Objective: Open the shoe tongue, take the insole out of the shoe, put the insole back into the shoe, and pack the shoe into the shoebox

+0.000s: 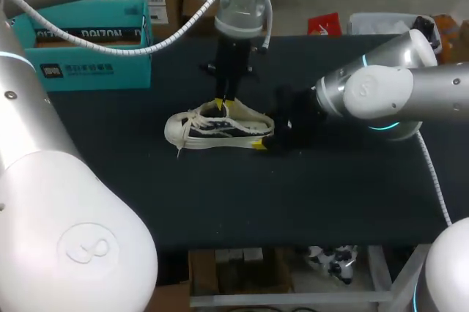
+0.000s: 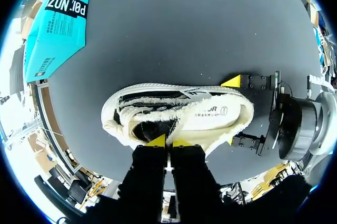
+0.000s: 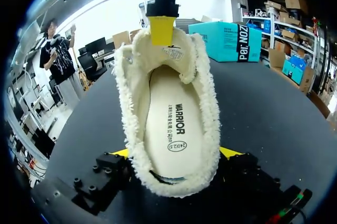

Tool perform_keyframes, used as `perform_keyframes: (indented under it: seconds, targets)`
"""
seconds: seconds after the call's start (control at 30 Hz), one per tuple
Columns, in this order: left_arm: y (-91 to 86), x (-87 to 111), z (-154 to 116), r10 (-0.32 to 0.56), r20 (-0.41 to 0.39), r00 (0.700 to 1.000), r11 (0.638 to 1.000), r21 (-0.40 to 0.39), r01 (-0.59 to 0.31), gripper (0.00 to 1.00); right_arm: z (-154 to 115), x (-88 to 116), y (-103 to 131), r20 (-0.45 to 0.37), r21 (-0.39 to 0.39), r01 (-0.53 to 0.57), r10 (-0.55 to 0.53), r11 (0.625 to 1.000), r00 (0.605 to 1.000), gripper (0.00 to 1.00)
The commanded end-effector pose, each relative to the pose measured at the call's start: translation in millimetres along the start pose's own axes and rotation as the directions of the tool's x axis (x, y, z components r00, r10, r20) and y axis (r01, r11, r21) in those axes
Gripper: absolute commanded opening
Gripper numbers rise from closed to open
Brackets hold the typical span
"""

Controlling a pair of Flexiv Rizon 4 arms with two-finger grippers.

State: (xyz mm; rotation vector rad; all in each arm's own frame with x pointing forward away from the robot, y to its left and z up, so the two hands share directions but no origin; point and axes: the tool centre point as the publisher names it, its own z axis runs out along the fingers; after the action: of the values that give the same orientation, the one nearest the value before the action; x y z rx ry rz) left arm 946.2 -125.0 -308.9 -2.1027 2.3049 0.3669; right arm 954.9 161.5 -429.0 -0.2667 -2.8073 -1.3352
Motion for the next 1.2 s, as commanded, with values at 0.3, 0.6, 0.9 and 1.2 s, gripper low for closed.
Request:
perform_keyframes:
  seconds: [0.3,0.6,0.9,1.2]
  targets:
    - [29.4,-46.0,-2,0.002,-0.205,0.979,0.978,0.203,0.040,0.00,6,1,-3,-0.001,-0.001,0.000,0.000,1.000,1.000,0.00]
    - [29.0,-68.4,11,-0.031,-0.345,0.938,0.959,0.256,0.126,0.00,6,1,-3,-0.001,-0.001,0.000,0.000,1.000,1.000,0.00]
    - [23.3,-82.0,26,-0.084,-0.447,0.891,0.946,0.245,0.213,0.00,6,1,-3,-0.001,-0.001,0.000,0.000,1.000,1.000,0.00]
    - [18.5,-84.6,34,-0.092,-0.464,0.881,0.951,0.220,0.216,0.07,6,1,-3,-0.001,-0.001,0.000,0.000,1.000,1.000,0.00]
